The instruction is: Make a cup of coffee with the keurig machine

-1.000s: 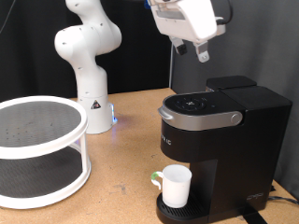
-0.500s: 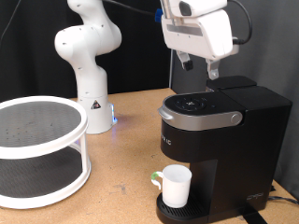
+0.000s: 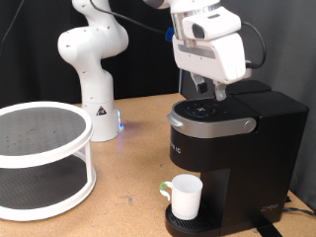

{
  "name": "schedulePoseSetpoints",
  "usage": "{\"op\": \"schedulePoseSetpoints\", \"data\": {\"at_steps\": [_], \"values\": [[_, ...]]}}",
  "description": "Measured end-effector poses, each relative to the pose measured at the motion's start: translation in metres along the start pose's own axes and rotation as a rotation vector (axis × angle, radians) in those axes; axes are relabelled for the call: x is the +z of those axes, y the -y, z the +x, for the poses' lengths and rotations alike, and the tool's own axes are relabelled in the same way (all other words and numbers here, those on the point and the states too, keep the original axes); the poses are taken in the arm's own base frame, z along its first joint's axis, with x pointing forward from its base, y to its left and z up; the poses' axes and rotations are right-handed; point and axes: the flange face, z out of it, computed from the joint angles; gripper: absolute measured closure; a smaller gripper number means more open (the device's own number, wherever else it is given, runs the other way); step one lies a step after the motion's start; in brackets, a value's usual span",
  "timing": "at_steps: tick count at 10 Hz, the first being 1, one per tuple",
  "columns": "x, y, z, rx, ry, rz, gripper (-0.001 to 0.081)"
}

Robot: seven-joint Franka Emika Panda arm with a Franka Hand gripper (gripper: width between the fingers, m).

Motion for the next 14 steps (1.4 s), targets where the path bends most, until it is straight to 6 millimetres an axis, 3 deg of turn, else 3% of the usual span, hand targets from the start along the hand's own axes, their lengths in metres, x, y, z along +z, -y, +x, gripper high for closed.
{"op": "schedulePoseSetpoints", "data": {"at_steps": [1,2,3,5,14], "values": [[0.007,0.002,-0.003,-0.006,0.008,0.003,0.0291],[0.013,0.004,-0.006,-0.011,0.013,0.004,0.0474],[0.019,0.006,-0.009,-0.012,0.013,0.002,0.0474],[0.027,0.010,-0.012,-0.014,0.016,0.001,0.0758],[0.030,0.013,-0.020,0.002,0.044,0.015,0.0806]]}}
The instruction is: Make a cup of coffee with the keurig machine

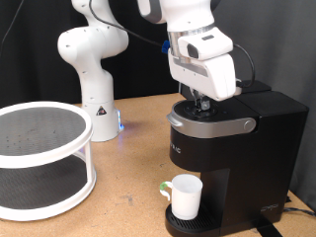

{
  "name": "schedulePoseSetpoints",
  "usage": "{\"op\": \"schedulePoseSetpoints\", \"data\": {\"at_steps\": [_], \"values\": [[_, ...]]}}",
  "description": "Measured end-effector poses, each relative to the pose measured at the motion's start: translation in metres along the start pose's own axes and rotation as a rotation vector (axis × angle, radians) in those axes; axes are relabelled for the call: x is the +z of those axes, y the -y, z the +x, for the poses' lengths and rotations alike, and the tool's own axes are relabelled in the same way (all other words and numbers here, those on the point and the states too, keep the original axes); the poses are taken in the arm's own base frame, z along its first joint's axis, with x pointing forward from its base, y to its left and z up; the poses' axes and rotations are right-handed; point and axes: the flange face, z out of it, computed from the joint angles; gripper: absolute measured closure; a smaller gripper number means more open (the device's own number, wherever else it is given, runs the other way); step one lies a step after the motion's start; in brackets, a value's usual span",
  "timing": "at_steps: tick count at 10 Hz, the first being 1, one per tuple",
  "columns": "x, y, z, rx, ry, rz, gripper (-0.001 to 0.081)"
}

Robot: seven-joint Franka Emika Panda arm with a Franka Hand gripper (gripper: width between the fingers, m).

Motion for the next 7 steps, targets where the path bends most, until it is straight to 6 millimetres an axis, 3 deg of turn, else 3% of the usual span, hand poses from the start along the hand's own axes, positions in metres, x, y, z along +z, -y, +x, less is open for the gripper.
{"op": "schedulePoseSetpoints", "data": {"at_steps": [7], "values": [[0.001,-0.030,0.005,0.141,0.089,0.156,0.0806]]}}
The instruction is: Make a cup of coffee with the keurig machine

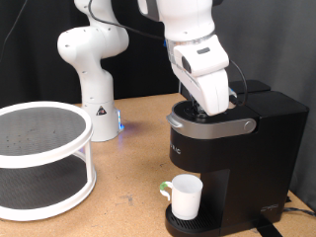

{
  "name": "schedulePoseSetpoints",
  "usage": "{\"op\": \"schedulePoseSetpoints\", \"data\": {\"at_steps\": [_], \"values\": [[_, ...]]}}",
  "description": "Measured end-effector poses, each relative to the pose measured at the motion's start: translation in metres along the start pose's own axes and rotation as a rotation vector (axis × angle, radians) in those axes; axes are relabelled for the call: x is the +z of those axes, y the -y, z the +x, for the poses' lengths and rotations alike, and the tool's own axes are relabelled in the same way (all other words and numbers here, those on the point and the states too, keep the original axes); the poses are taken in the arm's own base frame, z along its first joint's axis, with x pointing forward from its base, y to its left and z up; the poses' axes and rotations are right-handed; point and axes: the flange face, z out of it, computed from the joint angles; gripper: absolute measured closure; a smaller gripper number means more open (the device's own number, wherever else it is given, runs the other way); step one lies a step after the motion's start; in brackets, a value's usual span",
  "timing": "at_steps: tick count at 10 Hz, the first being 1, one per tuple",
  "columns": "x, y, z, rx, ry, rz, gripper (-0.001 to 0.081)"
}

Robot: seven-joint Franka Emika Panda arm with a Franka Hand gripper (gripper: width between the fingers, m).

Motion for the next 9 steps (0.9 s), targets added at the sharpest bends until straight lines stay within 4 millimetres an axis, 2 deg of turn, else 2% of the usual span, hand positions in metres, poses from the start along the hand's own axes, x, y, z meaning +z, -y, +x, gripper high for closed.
{"op": "schedulePoseSetpoints", "data": {"at_steps": [4,9], "values": [[-0.0005,-0.0089,0.0051,-0.004,0.032,0.035,0.0806],[-0.0011,-0.0081,0.0008,-0.143,0.014,0.029,0.0806]]}}
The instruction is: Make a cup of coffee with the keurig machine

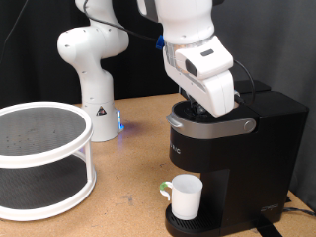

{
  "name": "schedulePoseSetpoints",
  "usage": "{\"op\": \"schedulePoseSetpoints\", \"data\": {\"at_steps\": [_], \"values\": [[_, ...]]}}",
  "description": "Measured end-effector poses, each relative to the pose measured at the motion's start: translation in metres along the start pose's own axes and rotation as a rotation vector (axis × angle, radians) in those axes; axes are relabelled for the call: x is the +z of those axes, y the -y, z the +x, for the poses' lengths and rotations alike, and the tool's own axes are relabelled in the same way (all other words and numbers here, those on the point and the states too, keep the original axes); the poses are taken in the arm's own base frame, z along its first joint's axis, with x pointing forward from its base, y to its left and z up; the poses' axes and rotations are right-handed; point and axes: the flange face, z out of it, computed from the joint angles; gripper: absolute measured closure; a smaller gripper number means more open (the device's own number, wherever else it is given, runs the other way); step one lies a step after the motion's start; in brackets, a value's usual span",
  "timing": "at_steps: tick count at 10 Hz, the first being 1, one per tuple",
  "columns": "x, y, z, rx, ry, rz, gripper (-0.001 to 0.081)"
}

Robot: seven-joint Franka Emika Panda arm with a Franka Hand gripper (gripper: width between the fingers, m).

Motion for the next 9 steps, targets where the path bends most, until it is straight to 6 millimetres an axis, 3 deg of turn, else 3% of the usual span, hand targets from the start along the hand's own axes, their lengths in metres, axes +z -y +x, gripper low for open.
{"op": "schedulePoseSetpoints", "data": {"at_steps": [4,7,9], "values": [[-0.009,0.006,-0.023,-0.024,-0.193,-0.059,0.0806],[-0.041,0.007,-0.046,0.024,-0.334,-0.038,0.0806],[-0.058,0.009,-0.062,0.040,-0.335,-0.012,0.0806]]}}
